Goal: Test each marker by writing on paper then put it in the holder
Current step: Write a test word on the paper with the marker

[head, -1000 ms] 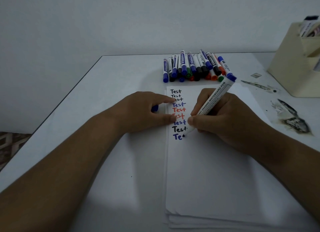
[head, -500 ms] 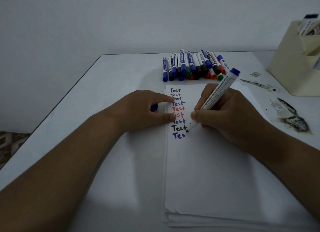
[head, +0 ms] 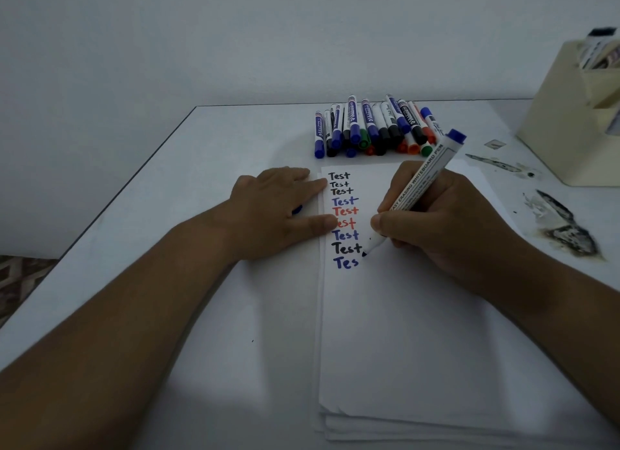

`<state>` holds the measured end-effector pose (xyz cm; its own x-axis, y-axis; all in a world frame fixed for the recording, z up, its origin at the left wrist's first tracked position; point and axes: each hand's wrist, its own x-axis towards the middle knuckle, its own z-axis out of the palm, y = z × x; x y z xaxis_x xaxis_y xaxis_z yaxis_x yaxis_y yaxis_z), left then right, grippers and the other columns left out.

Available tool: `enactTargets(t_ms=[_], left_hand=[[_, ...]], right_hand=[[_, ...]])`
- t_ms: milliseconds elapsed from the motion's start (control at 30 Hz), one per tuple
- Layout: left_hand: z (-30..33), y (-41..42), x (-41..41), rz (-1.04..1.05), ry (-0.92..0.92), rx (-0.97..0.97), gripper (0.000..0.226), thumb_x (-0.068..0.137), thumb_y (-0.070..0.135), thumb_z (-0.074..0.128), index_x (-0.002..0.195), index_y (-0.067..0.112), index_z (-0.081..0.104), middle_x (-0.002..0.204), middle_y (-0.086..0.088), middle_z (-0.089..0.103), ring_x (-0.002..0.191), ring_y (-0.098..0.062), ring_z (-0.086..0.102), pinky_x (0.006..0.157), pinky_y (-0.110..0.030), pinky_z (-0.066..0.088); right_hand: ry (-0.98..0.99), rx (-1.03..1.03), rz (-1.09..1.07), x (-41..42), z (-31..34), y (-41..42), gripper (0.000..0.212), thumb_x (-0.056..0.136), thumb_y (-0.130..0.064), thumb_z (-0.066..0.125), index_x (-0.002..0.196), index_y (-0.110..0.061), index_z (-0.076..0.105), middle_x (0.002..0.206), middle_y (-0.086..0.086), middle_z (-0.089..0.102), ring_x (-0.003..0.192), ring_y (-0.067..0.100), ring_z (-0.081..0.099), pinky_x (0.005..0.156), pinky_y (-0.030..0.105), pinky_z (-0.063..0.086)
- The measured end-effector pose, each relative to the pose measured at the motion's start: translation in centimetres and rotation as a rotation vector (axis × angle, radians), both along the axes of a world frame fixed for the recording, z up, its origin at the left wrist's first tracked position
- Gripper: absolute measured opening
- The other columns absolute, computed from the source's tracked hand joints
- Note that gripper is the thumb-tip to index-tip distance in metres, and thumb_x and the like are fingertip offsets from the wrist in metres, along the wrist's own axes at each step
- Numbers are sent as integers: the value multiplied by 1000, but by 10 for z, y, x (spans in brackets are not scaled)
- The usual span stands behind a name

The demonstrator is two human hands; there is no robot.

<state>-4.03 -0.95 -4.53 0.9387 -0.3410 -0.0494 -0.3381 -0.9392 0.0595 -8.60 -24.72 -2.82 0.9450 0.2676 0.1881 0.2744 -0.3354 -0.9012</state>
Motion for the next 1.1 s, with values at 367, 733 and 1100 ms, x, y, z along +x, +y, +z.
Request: enactTargets(t_ms=[367,733,1100], left_hand=[[-6,2,1,23,82,-26,100,67,97,11,154,49,7,167,4,5,154,-19,1,123,-52,7],[-3,1,-1,29,114,-44,97,68,93,17,154,50,7,167,6,3,154,-19,-2,123,-51,6],[2,-1,-4,39,138,-99,95,72,90,28,156,48,11,167,8,5,154,-15,-1,124,-48,6]], right_hand=[[1,-42,-5,-1,0,1,19,82,-11,77,71,-17,62,60,-1,63,58,14,60,62,31,54],[-5,-35,32,-2,1,1,18,80,-15,77,68,-17,63,60,4,63,56,16,59,58,33,55],[42,118,-2,3,-3,-1,19,85,-5,73,71,-16,64,60,2,61,58,19,55,59,34,49]])
